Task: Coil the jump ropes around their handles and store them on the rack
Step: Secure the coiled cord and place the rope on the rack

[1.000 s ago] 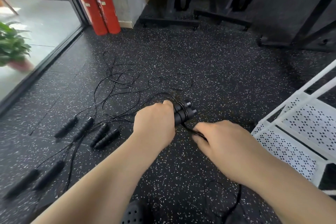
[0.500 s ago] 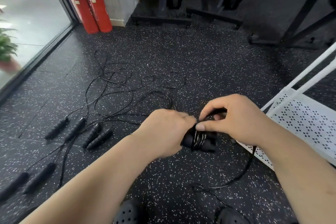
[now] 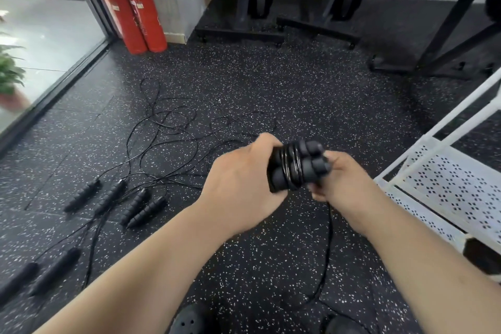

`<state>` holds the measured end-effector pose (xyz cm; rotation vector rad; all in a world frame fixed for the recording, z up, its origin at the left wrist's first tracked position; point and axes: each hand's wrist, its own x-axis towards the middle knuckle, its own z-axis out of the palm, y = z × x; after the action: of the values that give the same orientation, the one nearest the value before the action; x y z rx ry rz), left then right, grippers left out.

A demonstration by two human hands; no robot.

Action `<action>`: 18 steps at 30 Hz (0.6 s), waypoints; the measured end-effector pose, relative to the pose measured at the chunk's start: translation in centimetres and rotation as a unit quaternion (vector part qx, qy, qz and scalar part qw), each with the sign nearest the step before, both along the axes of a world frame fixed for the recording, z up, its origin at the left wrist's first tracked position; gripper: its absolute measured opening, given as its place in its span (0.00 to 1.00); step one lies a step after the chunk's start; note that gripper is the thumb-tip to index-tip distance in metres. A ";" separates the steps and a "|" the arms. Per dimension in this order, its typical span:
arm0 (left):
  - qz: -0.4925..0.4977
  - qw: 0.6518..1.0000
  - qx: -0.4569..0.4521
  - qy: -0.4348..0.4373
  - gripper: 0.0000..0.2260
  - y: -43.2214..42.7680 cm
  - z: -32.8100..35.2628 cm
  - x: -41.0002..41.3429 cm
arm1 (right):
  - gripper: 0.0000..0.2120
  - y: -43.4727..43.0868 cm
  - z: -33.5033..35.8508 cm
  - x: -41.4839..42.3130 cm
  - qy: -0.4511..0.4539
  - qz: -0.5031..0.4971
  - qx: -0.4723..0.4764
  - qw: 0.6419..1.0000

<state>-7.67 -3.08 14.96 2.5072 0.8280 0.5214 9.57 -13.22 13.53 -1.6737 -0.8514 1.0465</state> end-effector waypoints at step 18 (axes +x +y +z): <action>0.060 0.956 0.146 0.246 0.18 1.0 -3.4 0.3 | 0.12 -2.4 4.2 -5.6 -0.577 0.182 -0.084 0.792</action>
<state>-7.33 -2.10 11.51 2.9271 1.1612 0.0466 3.96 -15.58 17.69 -2.3467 -1.9571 0.1834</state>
